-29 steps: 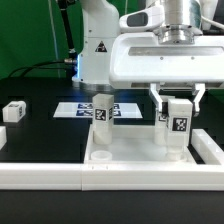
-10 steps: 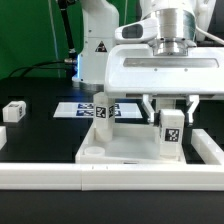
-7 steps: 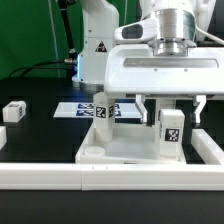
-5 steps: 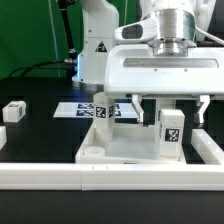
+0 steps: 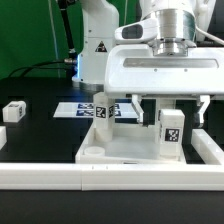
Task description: Assemble square table
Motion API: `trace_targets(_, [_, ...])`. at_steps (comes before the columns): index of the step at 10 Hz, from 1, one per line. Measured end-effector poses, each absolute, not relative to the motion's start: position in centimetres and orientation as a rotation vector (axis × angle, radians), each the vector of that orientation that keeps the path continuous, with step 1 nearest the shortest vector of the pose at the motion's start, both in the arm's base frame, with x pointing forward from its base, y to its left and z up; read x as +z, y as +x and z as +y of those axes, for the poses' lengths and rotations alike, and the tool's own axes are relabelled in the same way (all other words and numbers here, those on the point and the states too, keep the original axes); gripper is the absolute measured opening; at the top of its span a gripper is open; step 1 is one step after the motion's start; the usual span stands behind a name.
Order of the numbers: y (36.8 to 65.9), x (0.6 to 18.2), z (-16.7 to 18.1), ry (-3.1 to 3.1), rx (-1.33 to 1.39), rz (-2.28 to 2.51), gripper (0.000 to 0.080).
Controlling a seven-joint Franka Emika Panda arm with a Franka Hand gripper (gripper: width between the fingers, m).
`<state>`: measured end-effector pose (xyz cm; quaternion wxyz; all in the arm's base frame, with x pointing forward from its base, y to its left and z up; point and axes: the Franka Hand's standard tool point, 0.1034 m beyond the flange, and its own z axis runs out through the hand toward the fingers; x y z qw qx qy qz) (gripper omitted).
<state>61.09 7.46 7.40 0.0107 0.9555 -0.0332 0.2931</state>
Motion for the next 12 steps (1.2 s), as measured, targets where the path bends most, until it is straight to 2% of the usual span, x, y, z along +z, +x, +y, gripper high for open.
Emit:
trace_targets(3, [61.4, 7.8, 8.3, 3.066, 0.758, -0.105, 0.0649])
trace_targets(5, [61.9, 8.2, 7.6, 3.077, 0.725, -0.120, 0.0649])
trace_targets(6, [61.3, 7.8, 8.0, 3.159, 0.509, -0.117, 0.0649])
trace_targets(9, [61.9, 8.3, 7.9, 3.232, 0.092, -0.113, 0.0649])
trace_targets(11, [62.8, 8.3, 7.1, 3.226, -0.029, -0.079, 0.0649])
trace_targets(12, [63.2, 8.0, 6.8, 3.221, -0.003, -0.086, 0.0649])
